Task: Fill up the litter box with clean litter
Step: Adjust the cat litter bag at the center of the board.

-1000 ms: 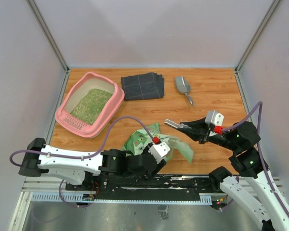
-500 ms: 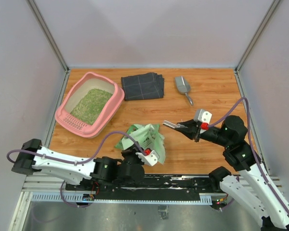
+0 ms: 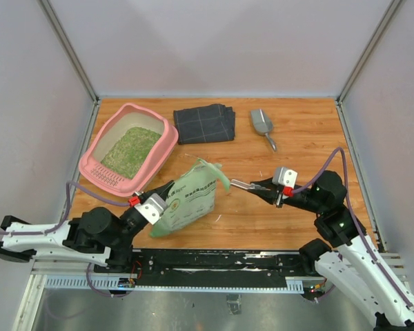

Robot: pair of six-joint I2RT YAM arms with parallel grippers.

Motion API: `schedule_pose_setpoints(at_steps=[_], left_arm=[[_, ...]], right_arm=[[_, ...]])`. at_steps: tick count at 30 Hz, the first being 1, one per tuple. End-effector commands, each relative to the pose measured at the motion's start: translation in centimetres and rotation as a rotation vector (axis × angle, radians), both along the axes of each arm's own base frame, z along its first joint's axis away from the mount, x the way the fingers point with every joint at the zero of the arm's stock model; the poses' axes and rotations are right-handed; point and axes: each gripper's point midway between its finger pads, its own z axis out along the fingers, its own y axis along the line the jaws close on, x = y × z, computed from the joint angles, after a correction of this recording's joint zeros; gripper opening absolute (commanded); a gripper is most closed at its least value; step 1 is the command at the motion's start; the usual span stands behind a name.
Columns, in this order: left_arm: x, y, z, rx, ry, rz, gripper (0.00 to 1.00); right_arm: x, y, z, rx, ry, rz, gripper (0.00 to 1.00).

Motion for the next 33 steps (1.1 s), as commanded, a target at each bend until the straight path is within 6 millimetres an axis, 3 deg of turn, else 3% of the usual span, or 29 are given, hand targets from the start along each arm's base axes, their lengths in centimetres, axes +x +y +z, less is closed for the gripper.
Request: schedule_pose_setpoints(at_steps=[1, 7, 10, 12, 18, 19, 21, 24, 28, 33], left_arm=[[-1.4, 1.0, 6.4, -0.269, -0.04, -0.126, 0.0], [-0.9, 2.3, 7.3, -0.268, -0.055, -0.089, 0.0], [-0.4, 2.5, 6.5, -0.249, -0.02, -0.041, 0.0], [-0.2, 2.2, 5.3, -0.208, 0.021, -0.024, 0.0], [0.7, 0.5, 1.9, -0.031, 0.048, 0.077, 0.0], [1.1, 0.4, 2.6, -0.014, 0.014, 0.095, 0.0], [2.1, 0.0, 5.9, -0.09, -0.039, 0.08, 0.0], [5.5, -1.3, 10.1, -0.134, -0.069, 0.058, 0.0], [10.3, -6.9, 10.0, -0.054, 0.012, -0.057, 0.0], [13.0, -12.2, 12.9, -0.121, 0.011, -0.196, 0.0]], right_arm=[[0.4, 1.1, 0.8, 0.061, -0.093, 0.062, 0.01], [2.0, 2.7, 0.2, 0.048, -0.06, 0.113, 0.01], [1.7, 3.3, 2.6, 0.08, -0.016, 0.141, 0.01], [2.5, 2.5, 4.1, 0.1, -0.031, 0.057, 0.01], [5.1, -0.8, 5.4, 0.075, -0.078, -0.211, 0.01], [5.4, -1.2, 5.6, 0.08, -0.083, -0.243, 0.01], [5.9, -2.3, 6.1, 0.094, -0.093, -0.317, 0.01], [6.1, -3.6, 7.5, 0.126, -0.123, -0.392, 0.01], [5.5, -4.4, 8.9, 0.13, -0.154, -0.413, 0.01], [5.3, -5.8, 9.3, 0.119, -0.167, -0.474, 0.01]])
